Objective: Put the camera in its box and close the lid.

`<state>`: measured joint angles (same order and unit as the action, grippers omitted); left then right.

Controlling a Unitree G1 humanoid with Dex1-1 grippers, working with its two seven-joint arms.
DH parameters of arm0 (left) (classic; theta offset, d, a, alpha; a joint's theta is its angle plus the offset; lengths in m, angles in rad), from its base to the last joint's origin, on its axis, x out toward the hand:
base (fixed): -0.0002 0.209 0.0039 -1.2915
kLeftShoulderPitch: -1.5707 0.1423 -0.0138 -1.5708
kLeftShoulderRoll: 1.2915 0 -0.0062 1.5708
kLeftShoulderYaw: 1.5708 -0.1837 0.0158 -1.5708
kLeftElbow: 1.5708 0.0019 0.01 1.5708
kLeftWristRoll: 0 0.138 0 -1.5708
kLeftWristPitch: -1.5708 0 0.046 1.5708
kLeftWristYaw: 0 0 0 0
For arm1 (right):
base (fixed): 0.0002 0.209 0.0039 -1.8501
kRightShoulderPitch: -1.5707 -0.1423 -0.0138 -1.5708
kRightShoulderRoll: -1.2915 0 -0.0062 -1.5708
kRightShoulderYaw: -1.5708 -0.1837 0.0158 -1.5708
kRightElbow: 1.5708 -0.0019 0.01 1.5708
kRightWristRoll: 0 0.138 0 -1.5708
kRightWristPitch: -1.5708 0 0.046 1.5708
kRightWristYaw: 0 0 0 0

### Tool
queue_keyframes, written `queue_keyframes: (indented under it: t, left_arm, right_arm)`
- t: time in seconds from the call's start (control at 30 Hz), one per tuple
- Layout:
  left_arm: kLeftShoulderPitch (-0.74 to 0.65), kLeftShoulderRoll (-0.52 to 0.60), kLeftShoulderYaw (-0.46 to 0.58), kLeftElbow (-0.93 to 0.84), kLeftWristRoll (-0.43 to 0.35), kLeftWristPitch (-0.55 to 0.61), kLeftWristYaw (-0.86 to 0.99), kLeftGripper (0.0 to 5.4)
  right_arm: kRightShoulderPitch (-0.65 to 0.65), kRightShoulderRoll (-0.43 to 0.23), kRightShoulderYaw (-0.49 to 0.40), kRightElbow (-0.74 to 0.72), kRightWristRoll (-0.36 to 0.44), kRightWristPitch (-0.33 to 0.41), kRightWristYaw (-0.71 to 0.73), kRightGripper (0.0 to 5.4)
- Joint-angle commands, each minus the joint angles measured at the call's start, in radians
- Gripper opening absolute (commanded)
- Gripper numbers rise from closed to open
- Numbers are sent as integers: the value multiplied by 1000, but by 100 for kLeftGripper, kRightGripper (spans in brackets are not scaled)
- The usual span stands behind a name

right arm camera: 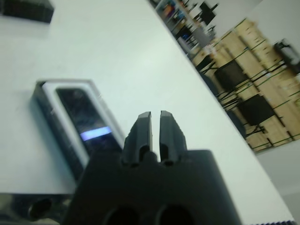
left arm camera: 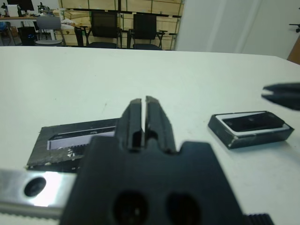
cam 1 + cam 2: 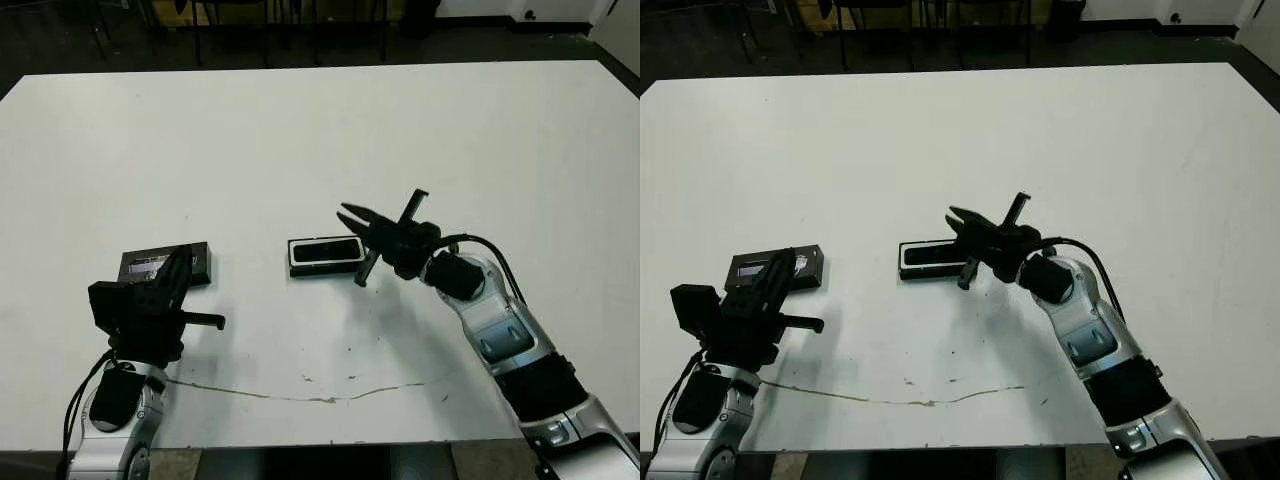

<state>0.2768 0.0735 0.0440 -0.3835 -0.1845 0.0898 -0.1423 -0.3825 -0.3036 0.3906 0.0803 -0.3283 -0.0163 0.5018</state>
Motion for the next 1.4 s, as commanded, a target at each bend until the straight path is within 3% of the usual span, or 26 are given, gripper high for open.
queue_keyframes:
  t: [0.03, 0.33, 0.57, 0.77, 0.93, 1.1, 1.2, 1.27, 1.4]
  left_arm:
    - [13, 2, 1, 2, 4, 11, 5, 0]
    - [16, 5, 8, 1, 6, 9, 3, 0]
    - [13, 16, 12, 1, 12, -3, -6, 0]
    - [21, 57, 50, -55, 3, -43, -43, 0]
    - [23, 128, 126, -187, -34, -18, -80, 0]
    - [-78, 341, 296, -224, -144, 84, -197, 0]
    - [-221, 540, 344, -70, -200, 139, -356, 0]
    - [-341, 666, 310, 78, -199, 168, -479, 0]
    - [-581, 816, 104, 378, -48, 179, -654, 0]
  right_arm:
    - [13, -31, 23, 33, -29, 12, 28, 2]
    - [8, -76, 56, 129, -77, -45, 56, 2]
    - [41, -77, -6, 95, -48, 3, 26, 2]
    - [110, 3, -243, 17, 176, -117, -150, 2]
    - [138, -1, -388, -144, 392, -70, -120, 2]
    - [164, -46, -489, -266, 585, 30, -46, 2]
    - [164, -73, -519, -283, 658, 68, -1, 2]
    - [159, -76, -526, -263, 679, 54, 25, 2]
    - [152, -69, -524, -246, 681, 47, 34, 2]
